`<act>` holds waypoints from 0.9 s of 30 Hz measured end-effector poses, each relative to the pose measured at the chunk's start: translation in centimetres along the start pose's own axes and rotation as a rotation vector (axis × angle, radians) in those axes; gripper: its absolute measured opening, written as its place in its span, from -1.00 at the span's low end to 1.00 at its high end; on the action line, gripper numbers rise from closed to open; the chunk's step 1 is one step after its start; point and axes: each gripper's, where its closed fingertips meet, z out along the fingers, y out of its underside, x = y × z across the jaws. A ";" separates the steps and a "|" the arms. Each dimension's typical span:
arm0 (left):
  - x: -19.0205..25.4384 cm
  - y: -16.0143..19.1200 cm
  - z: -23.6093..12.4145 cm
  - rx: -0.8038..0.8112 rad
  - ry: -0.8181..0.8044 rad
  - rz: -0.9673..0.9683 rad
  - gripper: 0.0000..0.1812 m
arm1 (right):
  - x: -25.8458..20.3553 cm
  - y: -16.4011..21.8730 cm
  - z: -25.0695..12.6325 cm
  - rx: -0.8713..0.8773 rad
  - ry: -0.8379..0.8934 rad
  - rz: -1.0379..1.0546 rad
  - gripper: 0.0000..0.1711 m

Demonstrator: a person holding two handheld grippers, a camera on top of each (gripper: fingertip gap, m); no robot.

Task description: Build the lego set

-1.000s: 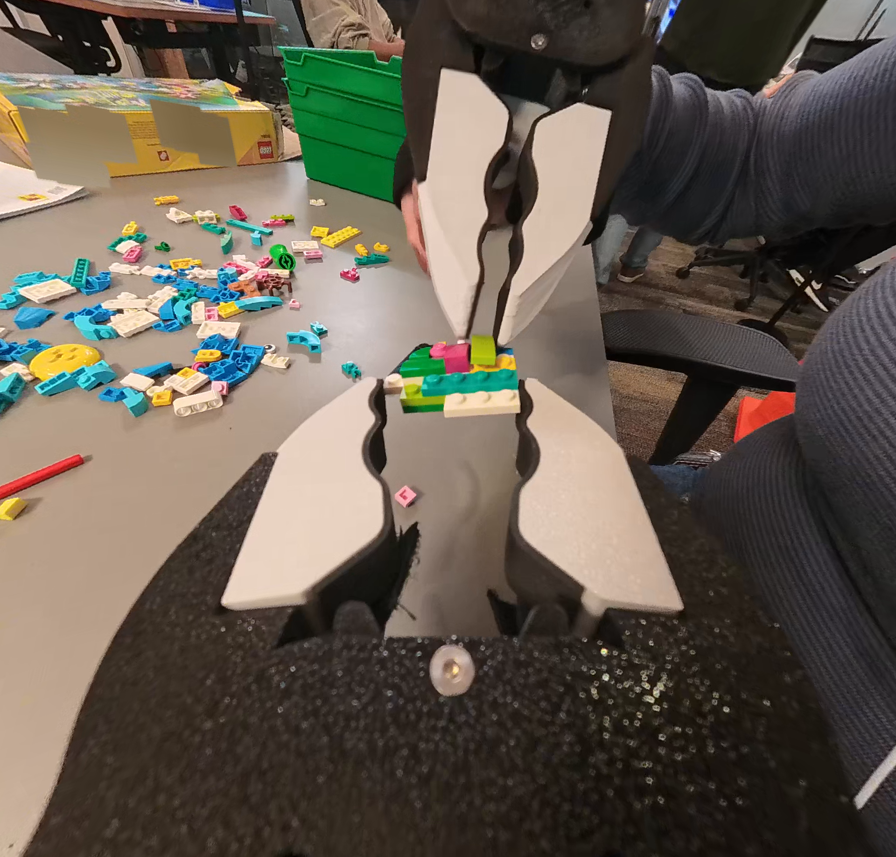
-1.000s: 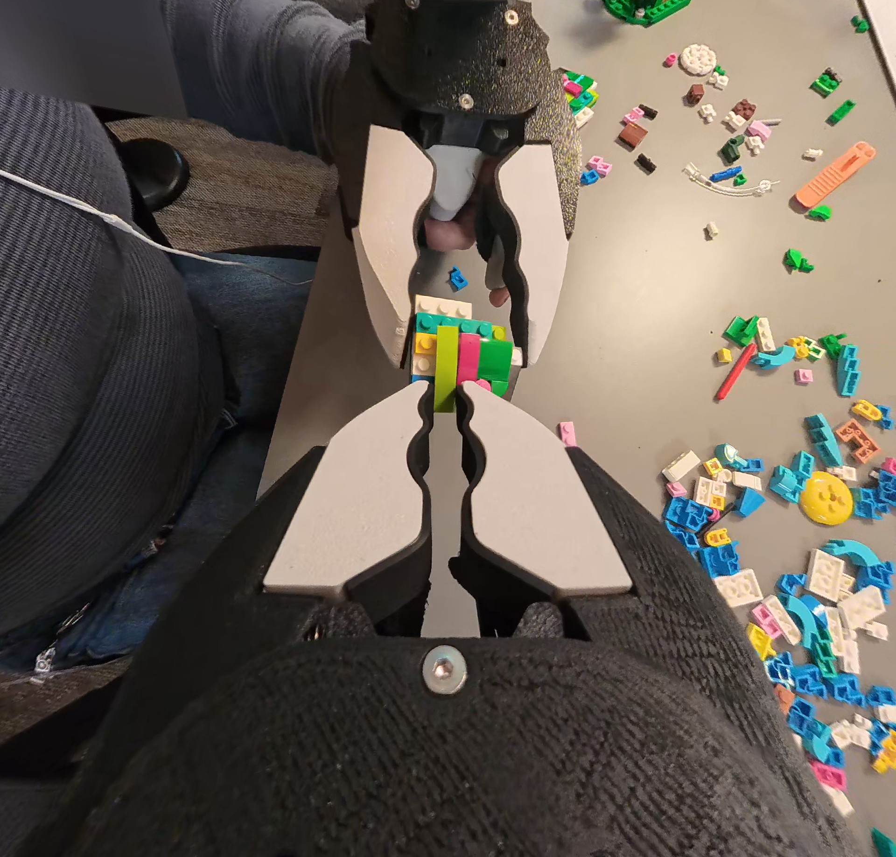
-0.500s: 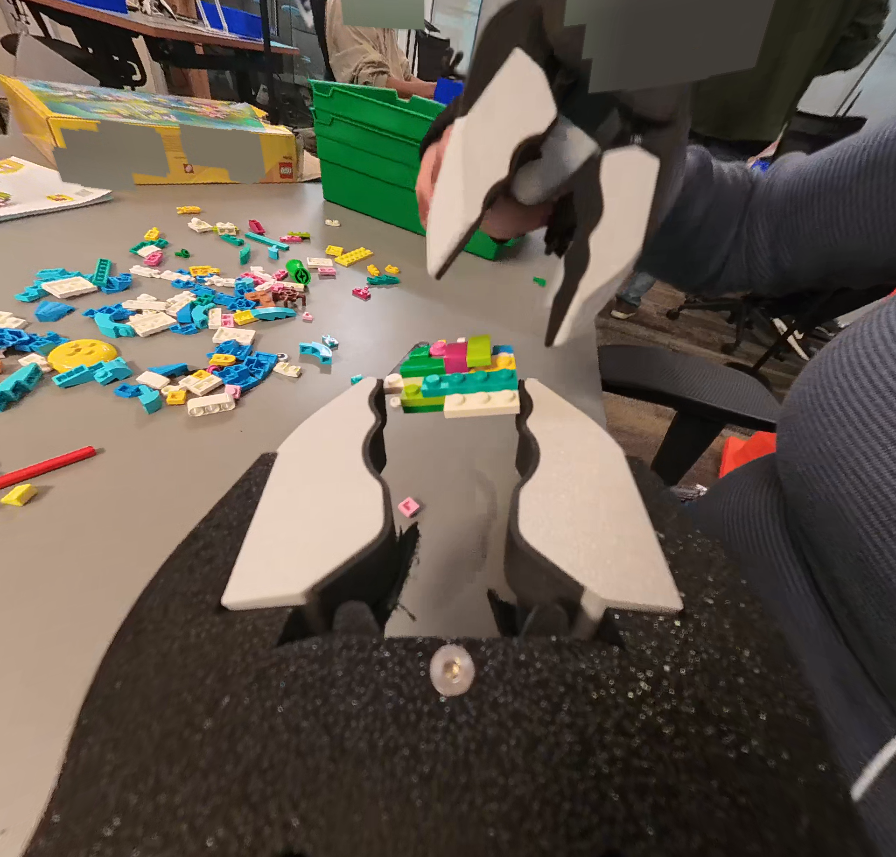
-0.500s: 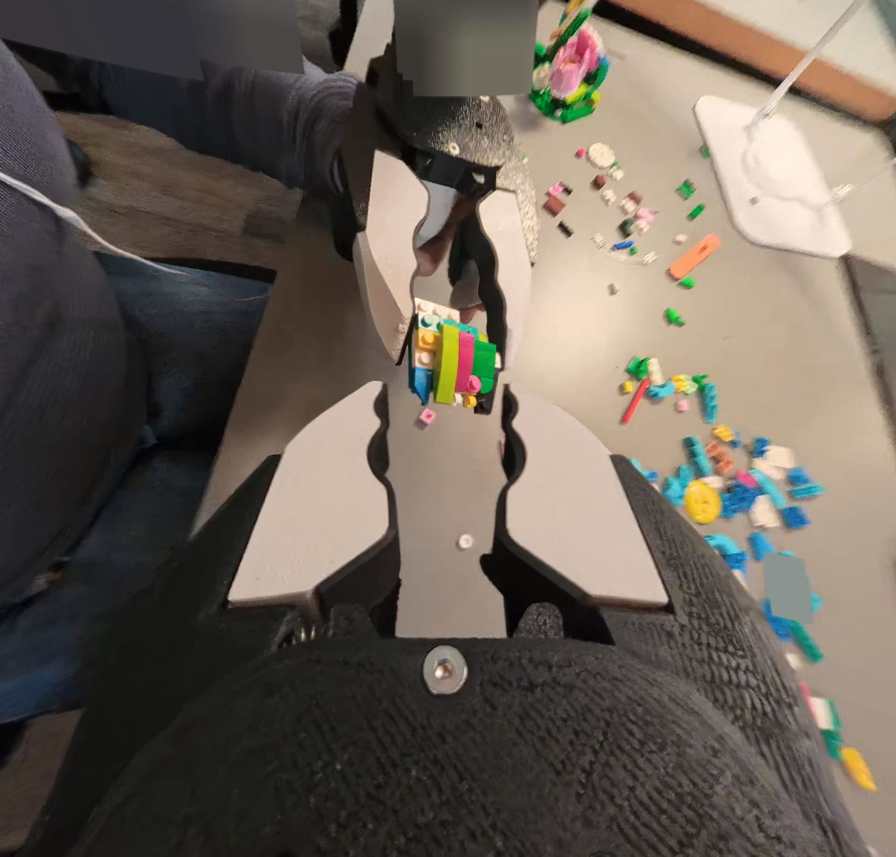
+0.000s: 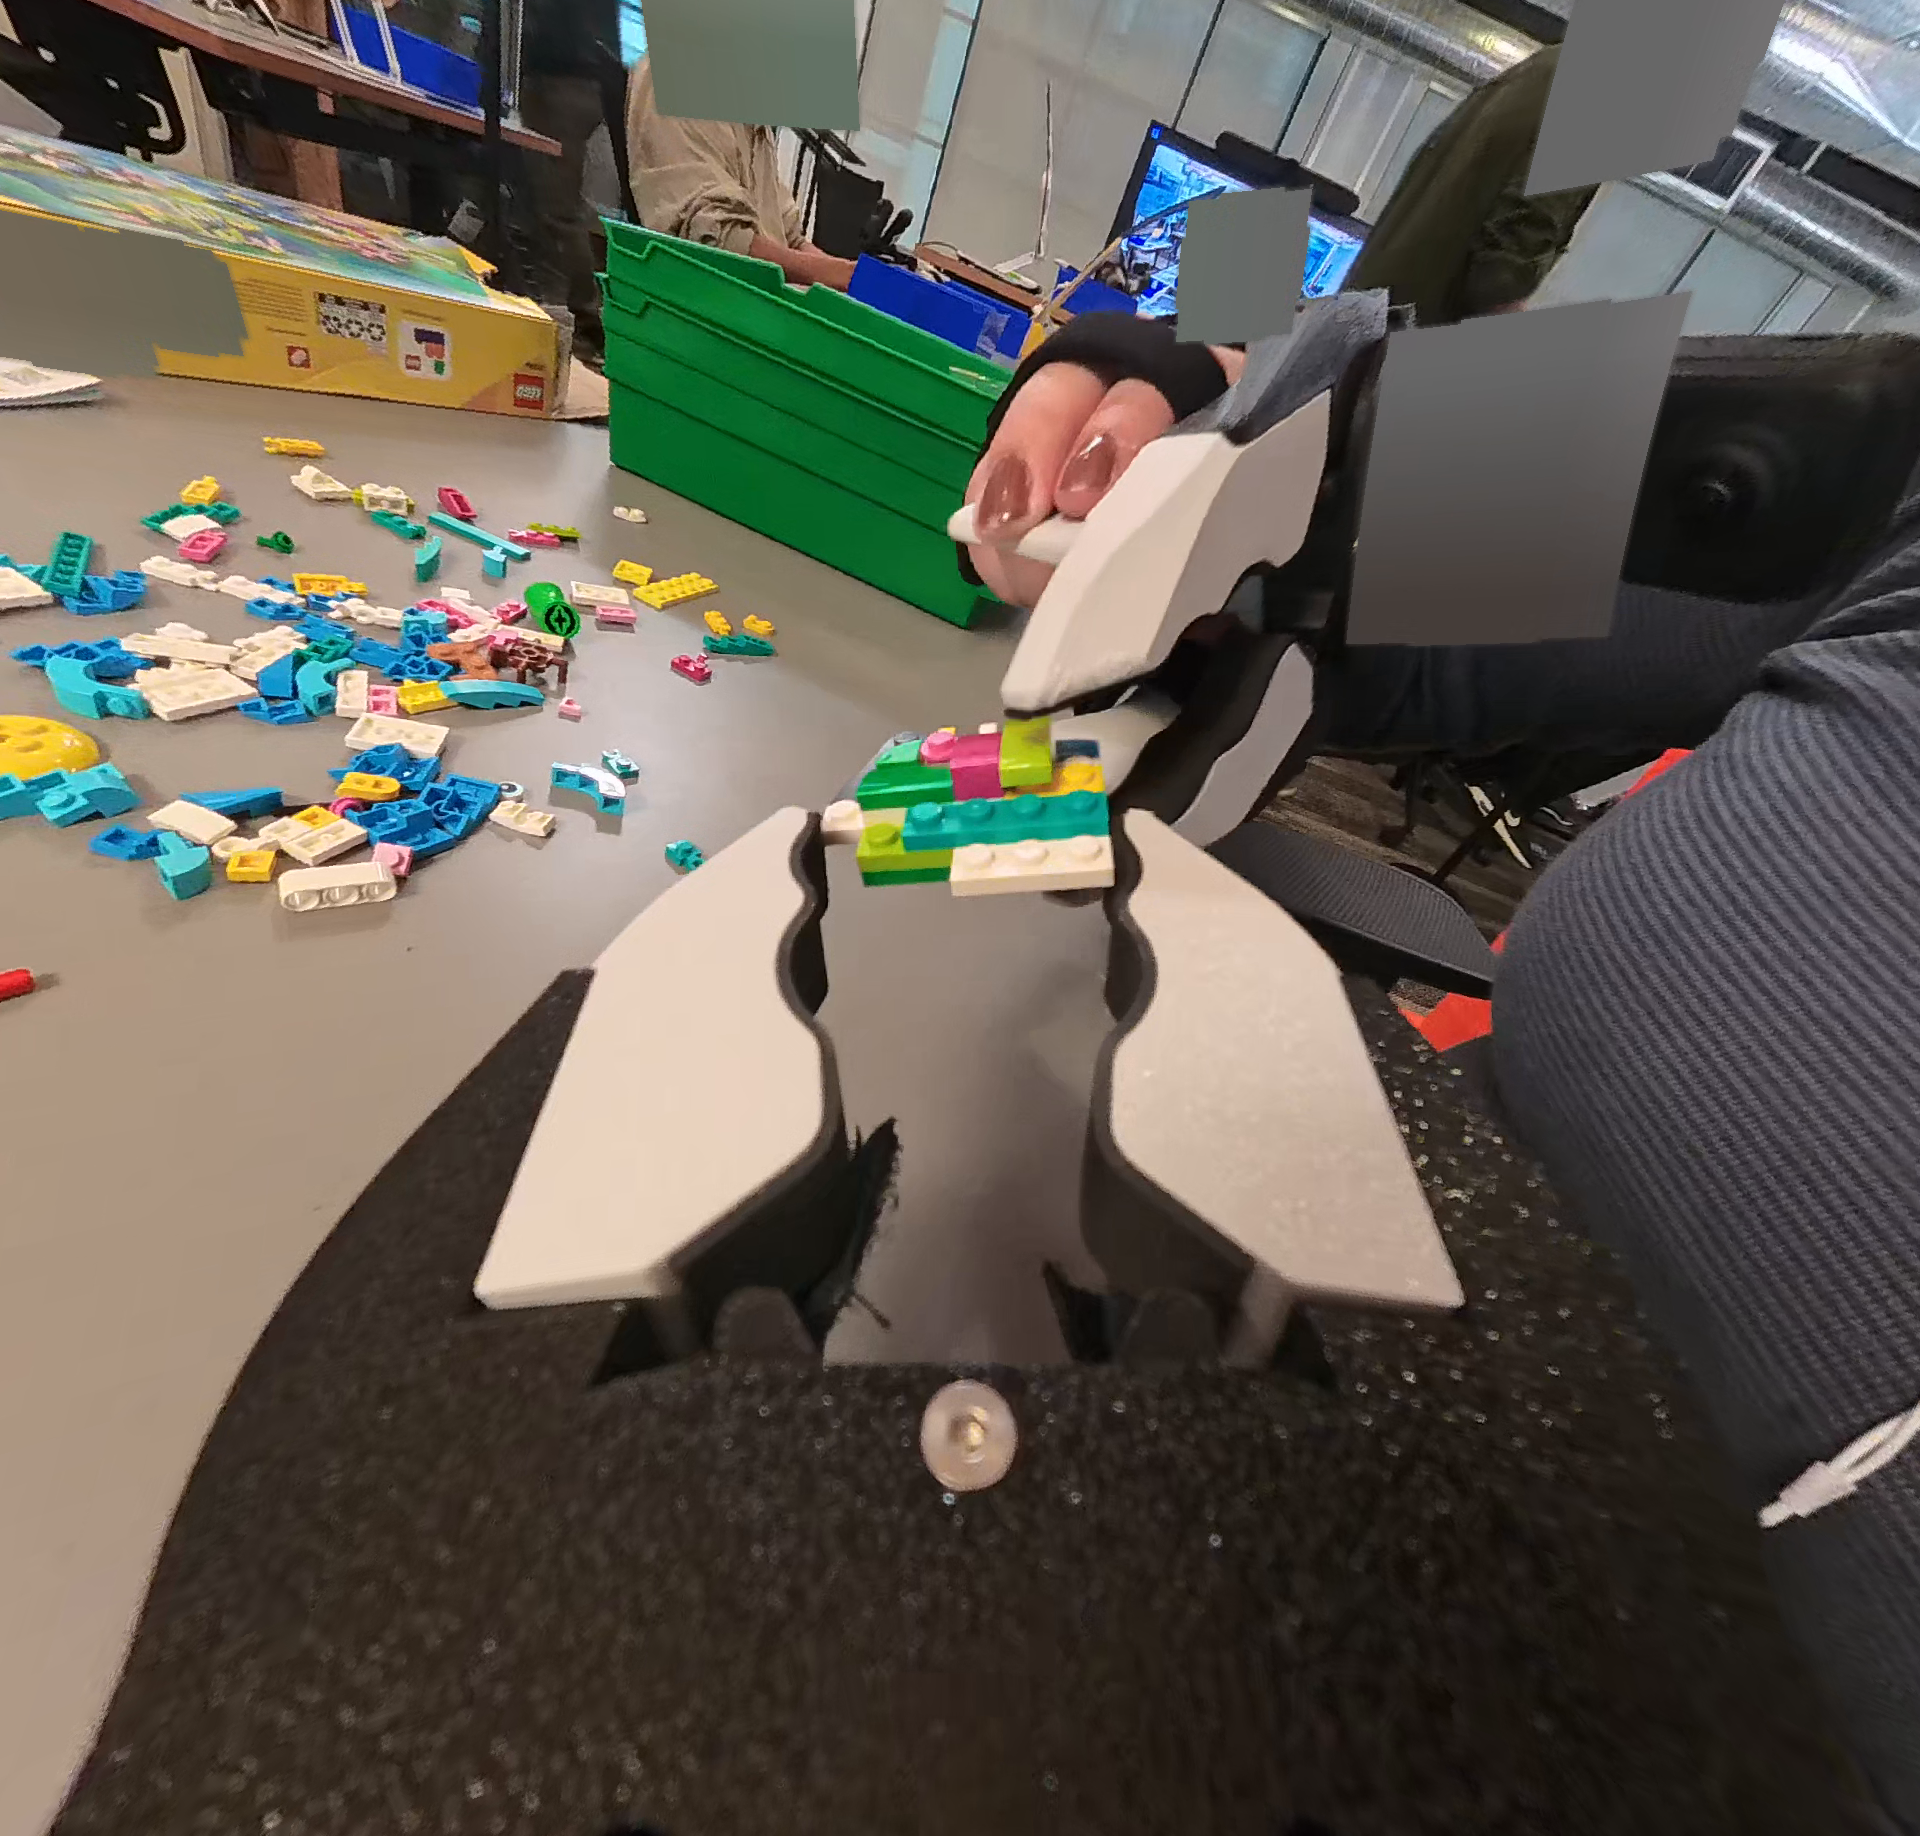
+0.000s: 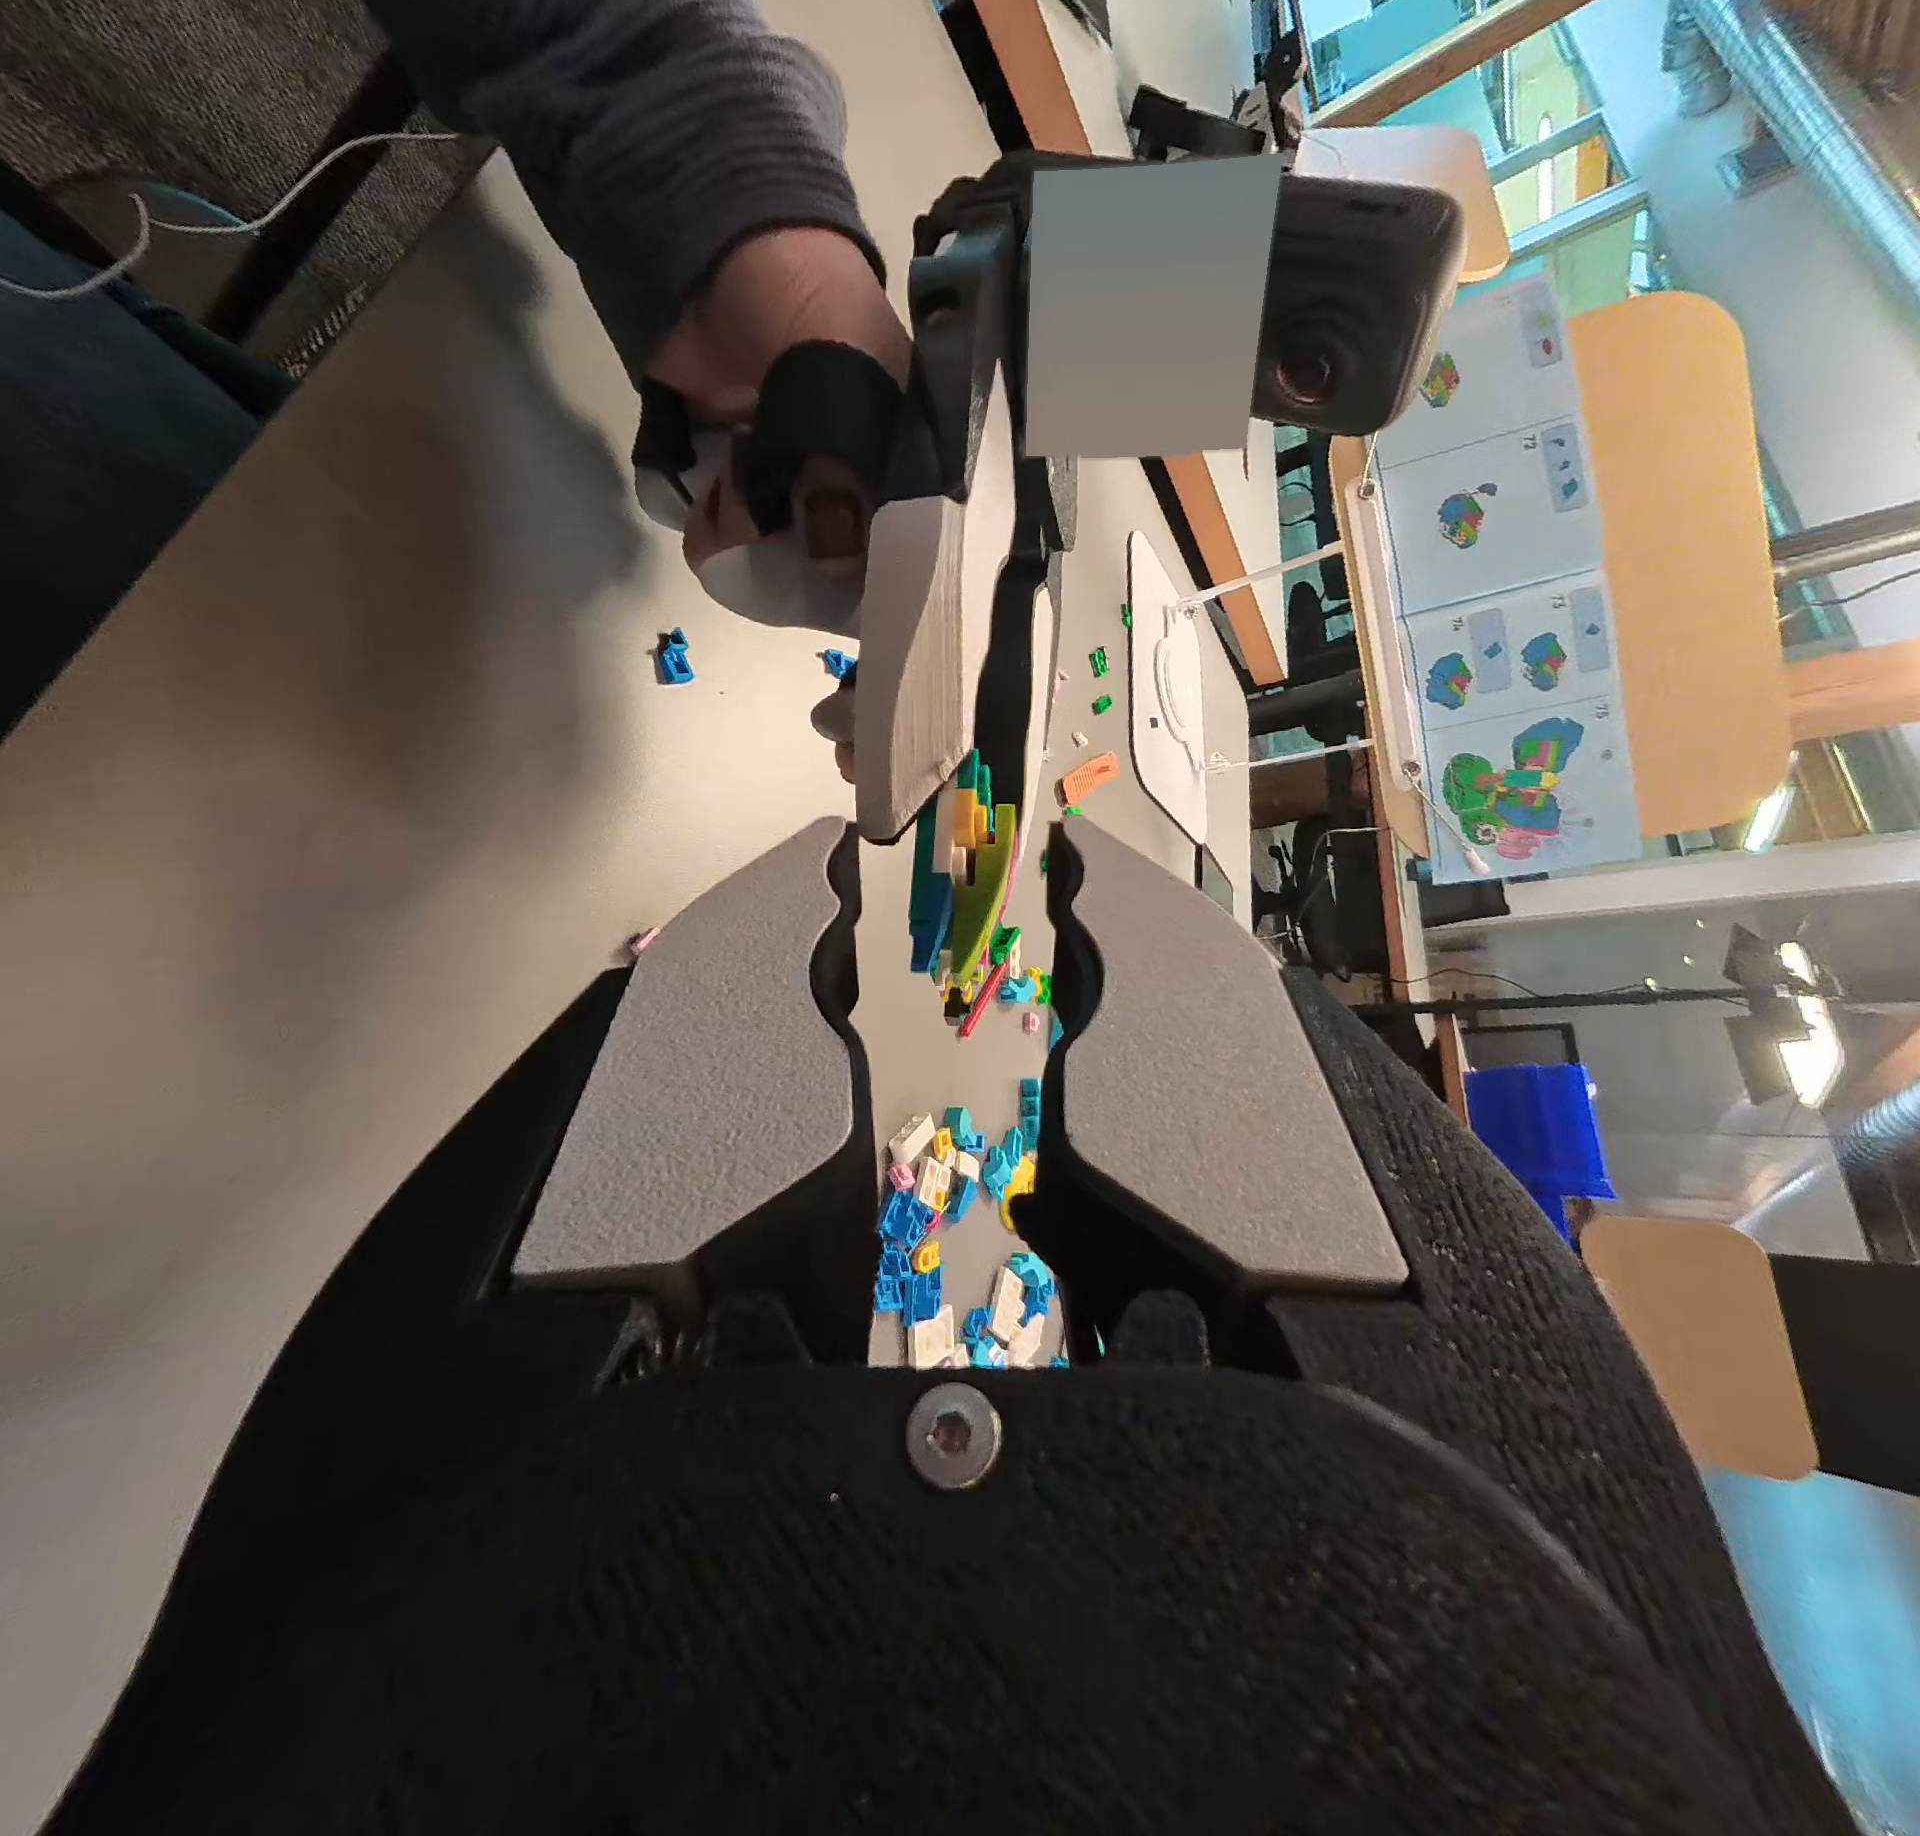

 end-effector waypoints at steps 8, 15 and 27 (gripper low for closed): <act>0.2 -0.2 -0.1 0.014 0.022 -0.025 -0.43 | 0.0 0.1 0.1 -0.005 0.033 -0.054 -0.78; 0.6 -0.2 0.0 0.024 0.060 -0.063 -0.43 | 0.3 0.1 0.0 -0.010 0.073 -0.050 -0.85; -0.6 -0.1 -0.5 -0.107 -0.256 0.571 -0.30 | 0.0 0.5 -0.3 0.038 0.006 0.102 -0.86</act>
